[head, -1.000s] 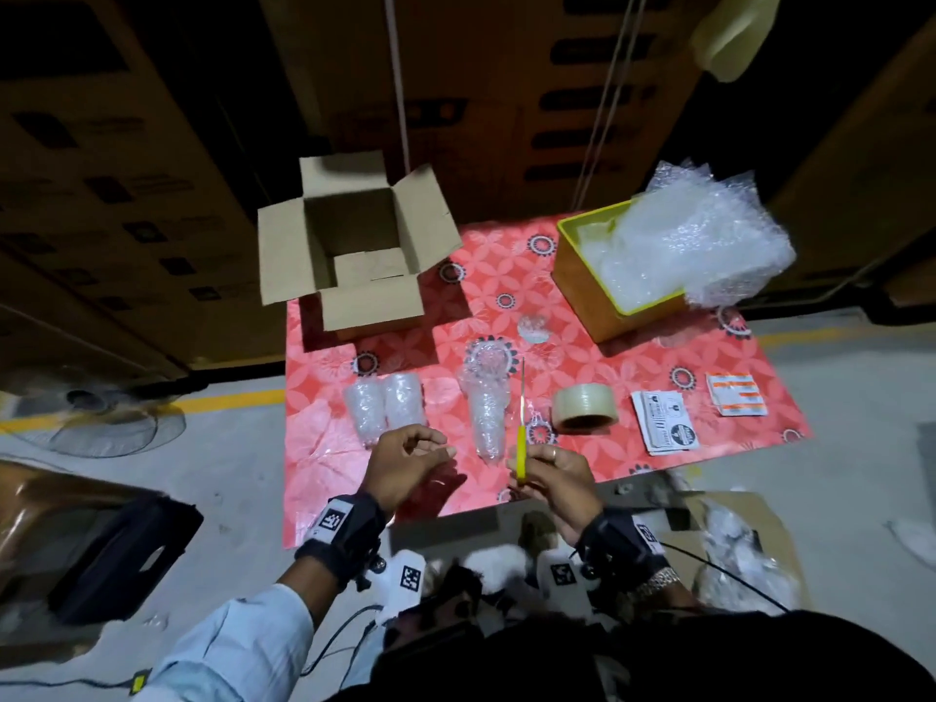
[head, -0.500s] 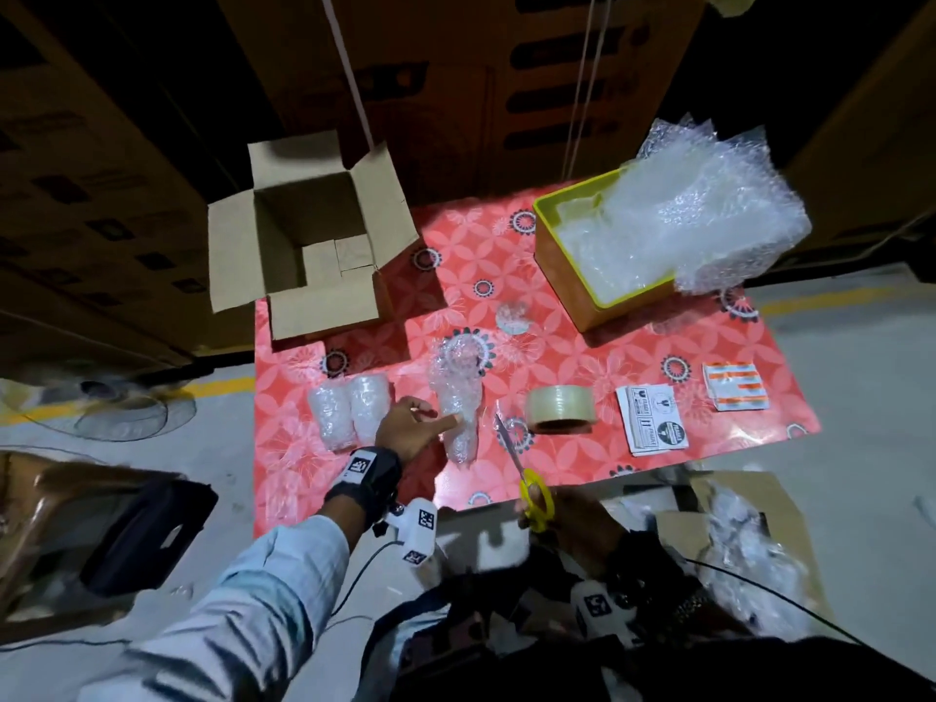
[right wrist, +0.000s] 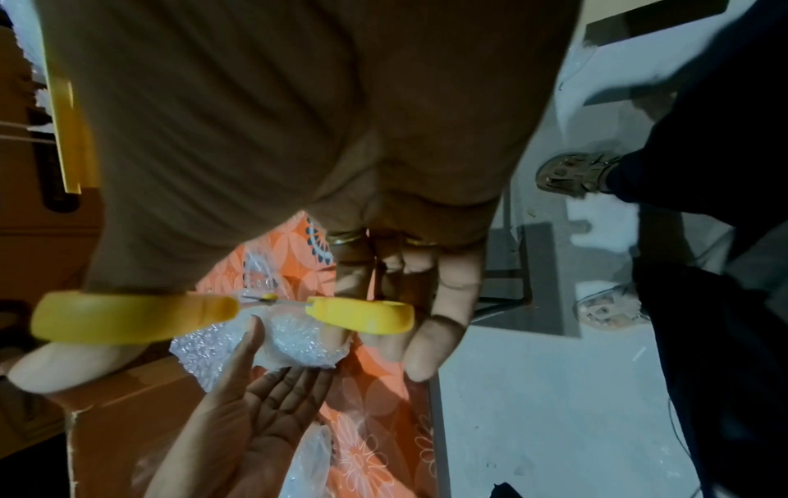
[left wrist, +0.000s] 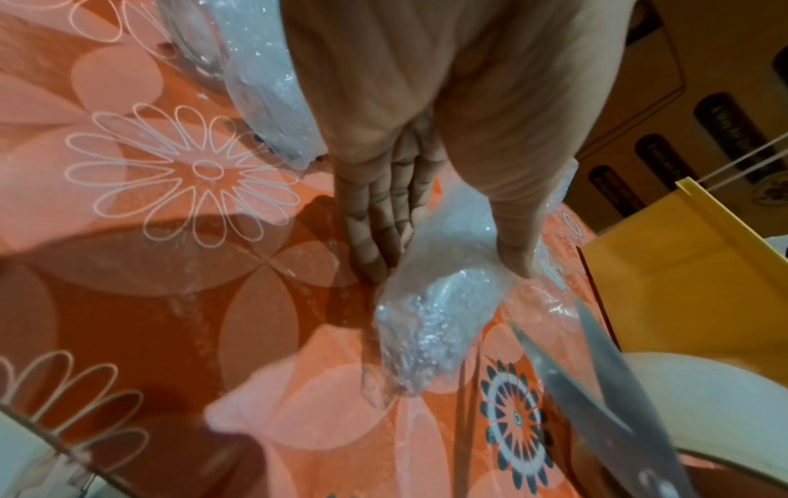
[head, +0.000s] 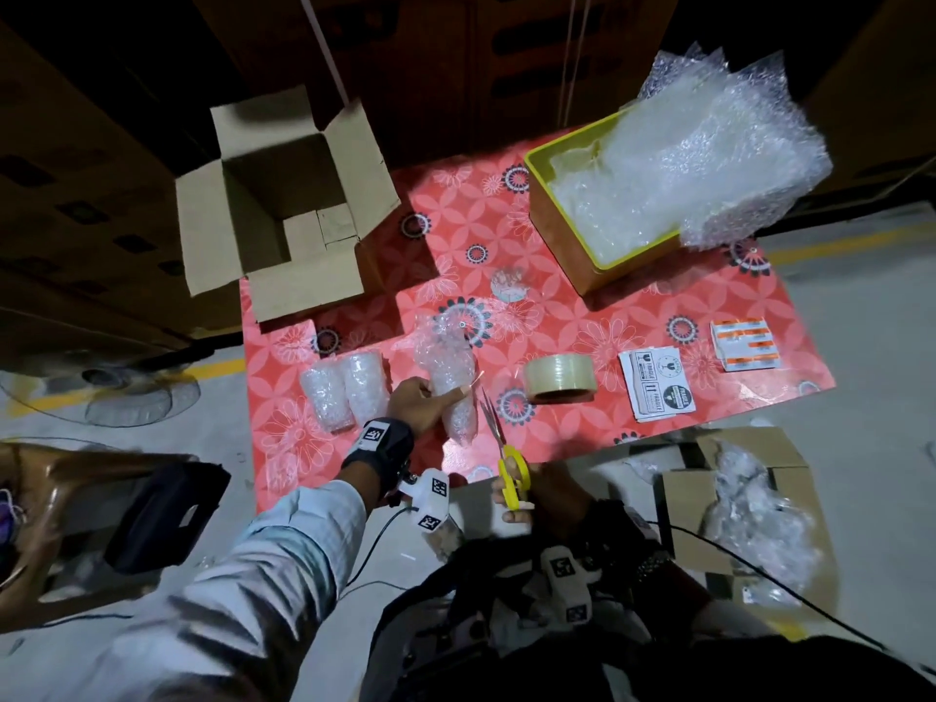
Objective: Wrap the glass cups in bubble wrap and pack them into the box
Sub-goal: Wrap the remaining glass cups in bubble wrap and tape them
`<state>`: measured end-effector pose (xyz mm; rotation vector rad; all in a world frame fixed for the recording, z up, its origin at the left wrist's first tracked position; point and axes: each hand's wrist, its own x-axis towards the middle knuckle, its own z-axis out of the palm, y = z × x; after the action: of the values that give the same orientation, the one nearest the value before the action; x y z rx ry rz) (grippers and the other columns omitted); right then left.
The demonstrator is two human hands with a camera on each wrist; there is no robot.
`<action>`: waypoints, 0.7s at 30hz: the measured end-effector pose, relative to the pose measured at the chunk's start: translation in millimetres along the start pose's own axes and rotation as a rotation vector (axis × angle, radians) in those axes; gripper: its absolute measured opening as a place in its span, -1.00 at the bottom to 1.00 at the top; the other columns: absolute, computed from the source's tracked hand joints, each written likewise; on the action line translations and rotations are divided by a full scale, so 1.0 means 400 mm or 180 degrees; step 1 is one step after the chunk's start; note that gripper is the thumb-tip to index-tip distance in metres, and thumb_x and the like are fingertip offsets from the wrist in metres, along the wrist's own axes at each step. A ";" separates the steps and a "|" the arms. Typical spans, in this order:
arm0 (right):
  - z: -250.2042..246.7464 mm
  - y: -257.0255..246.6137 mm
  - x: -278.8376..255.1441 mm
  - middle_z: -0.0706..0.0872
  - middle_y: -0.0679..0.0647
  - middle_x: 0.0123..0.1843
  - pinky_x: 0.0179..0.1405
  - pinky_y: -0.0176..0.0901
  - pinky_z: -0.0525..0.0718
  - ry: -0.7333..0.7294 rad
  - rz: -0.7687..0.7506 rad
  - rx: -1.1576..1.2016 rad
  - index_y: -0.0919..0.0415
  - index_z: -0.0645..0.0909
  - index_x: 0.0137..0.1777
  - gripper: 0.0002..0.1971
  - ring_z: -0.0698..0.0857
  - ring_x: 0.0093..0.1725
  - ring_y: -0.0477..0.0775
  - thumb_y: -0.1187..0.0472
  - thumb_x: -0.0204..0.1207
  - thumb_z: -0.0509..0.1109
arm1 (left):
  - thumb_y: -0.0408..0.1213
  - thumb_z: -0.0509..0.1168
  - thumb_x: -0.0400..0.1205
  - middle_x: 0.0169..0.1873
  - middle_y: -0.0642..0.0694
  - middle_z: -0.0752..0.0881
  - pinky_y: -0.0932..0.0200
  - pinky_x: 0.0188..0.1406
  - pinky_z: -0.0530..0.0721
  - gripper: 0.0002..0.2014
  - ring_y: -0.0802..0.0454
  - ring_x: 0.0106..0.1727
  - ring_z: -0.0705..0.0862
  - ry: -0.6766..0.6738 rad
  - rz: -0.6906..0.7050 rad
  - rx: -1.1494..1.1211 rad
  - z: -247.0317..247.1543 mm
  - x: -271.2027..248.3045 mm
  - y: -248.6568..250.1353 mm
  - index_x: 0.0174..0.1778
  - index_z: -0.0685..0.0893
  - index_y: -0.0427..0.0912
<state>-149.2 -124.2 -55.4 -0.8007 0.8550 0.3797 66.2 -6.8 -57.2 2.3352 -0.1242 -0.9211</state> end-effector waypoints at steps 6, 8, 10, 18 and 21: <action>0.041 -0.014 0.016 0.79 0.26 0.03 -0.10 0.06 0.80 0.0192 -0.0187 -0.0231 0.29 0.75 0.05 -0.52 0.81 -0.03 0.15 -0.11 0.33 0.61 | 0.25 0.52 0.53 -0.41 -0.07 0.45 0.05 -0.35 0.38 -0.45 -0.03 -0.36 0.44 -0.0035 0.0024 0.0081 -0.006 0.004 0.000 -0.32 0.42 -0.11; 0.034 -0.008 0.005 0.79 0.23 -0.01 -0.11 0.07 0.80 0.0166 -0.0168 -0.0269 0.27 0.74 0.04 -0.44 0.79 -0.04 0.15 -0.19 0.25 0.65 | 0.26 0.52 0.52 -0.41 -0.08 0.43 0.03 -0.34 0.36 -0.43 -0.03 -0.37 0.42 -0.0016 0.0050 0.0042 -0.008 0.002 0.002 -0.33 0.42 -0.11; 0.014 0.011 -0.004 0.79 0.23 -0.03 -0.16 0.05 0.76 0.0094 -0.0079 -0.0243 0.23 0.73 0.03 -0.37 0.77 -0.04 0.19 -0.26 0.20 0.74 | 0.25 0.52 0.52 -0.41 -0.10 0.42 0.03 -0.33 0.35 -0.43 -0.04 -0.38 0.41 -0.0032 0.0090 0.0033 -0.010 0.001 0.002 -0.34 0.40 -0.12; -0.012 0.037 -0.015 0.79 0.14 -0.07 -0.14 -0.06 0.72 0.0229 -0.0290 -0.0006 0.14 0.77 -0.02 -0.79 0.78 -0.11 0.08 0.07 0.74 0.37 | 0.35 0.50 0.47 -0.51 -0.06 0.44 0.05 -0.36 0.41 -0.41 -0.05 -0.44 0.42 0.0032 0.0173 0.0071 -0.019 -0.007 0.003 -0.42 0.46 -0.09; -0.020 0.030 -0.020 0.80 0.19 -0.05 -0.16 -0.02 0.74 0.0315 -0.0458 0.0082 0.25 0.73 0.05 -0.72 0.80 -0.12 0.12 0.01 0.61 0.46 | 0.45 0.52 0.36 -0.56 0.01 0.46 0.10 -0.44 0.39 -0.37 -0.02 -0.50 0.42 0.0142 0.0194 0.0018 -0.023 -0.017 0.004 -0.46 0.45 -0.05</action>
<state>-165.5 -122.6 -57.8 -0.8572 0.8868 0.2030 67.1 -1.2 -47.1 2.3422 -0.1789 -0.8395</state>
